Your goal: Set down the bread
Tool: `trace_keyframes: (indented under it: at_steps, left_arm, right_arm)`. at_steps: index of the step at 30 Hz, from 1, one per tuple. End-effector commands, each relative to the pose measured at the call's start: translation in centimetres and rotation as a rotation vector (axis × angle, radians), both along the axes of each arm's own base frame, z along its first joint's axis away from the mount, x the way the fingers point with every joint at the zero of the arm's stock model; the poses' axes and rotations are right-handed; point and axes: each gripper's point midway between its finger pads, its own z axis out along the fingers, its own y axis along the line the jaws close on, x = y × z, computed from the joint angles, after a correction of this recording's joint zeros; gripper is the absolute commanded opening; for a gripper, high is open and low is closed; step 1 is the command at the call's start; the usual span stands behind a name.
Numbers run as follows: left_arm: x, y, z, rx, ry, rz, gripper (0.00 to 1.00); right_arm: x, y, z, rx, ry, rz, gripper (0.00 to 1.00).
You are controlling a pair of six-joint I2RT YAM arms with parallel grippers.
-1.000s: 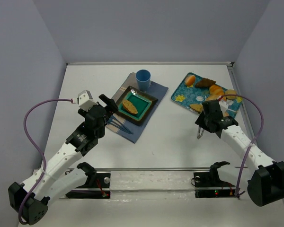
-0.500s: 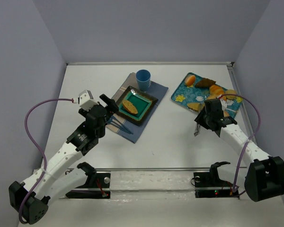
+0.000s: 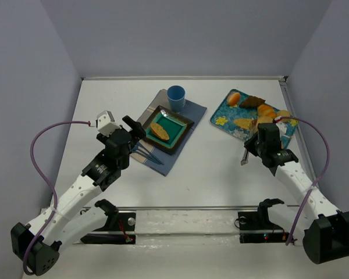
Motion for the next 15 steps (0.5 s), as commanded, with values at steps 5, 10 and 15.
trace_keyframes:
  at_steps: [5,10,15]
  left_arm:
    - [0.2,0.7,0.8,-0.019,-0.037,0.041,0.99]
    - [0.3,0.7,0.8,-0.019,-0.034,0.046,0.99]
    - [0.3,0.6,0.9,-0.018,-0.033,0.041,0.99]
  right_arm:
    - [2.6,0.8,8.3,-0.031,-0.210,0.104,0.07]
    - [3.3,7.8,12.5,0.130,-0.374,0.461,0.07]
    - [3.7,14.2,13.7,0.147,-0.402,0.644,0.07]
